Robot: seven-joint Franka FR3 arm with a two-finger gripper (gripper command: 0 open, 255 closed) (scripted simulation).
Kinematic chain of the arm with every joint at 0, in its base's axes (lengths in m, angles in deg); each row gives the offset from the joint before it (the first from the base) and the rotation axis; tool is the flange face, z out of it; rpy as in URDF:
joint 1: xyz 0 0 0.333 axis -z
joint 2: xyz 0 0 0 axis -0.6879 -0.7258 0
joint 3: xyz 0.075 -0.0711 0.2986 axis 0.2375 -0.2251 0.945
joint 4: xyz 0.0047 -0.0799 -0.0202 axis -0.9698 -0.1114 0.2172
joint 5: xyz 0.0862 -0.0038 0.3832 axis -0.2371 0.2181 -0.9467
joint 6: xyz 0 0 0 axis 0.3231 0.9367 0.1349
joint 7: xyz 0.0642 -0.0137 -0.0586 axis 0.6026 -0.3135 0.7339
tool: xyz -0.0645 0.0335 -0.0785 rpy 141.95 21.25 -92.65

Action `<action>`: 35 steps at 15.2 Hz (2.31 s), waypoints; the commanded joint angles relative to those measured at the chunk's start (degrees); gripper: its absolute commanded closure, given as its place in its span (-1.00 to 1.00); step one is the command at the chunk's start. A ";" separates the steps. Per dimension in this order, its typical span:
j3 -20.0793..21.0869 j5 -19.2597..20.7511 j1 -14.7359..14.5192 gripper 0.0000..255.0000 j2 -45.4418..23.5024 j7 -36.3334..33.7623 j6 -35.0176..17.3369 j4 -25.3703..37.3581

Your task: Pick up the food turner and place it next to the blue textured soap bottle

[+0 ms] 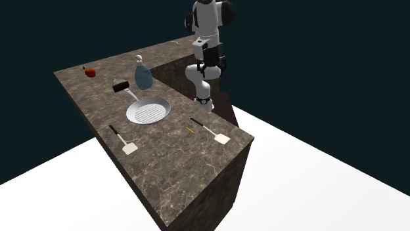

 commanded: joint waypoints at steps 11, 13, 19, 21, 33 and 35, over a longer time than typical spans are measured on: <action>-4.89 7.05 -5.05 -1.00 -10.06 23.47 -17.82 -9.96; -5.77 8.31 -5.95 -1.00 -13.07 27.85 -21.73 -11.09; -7.91 11.64 -8.38 -1.00 -23.84 40.37 -33.82 -12.70; -8.36 12.49 -9.03 -1.00 -27.44 43.89 -37.41 -12.68; -8.81 12.56 -8.91 -1.00 -31.01 44.01 -44.12 -15.83; -8.81 12.56 -8.91 -1.00 -31.01 44.01 -44.12 -15.83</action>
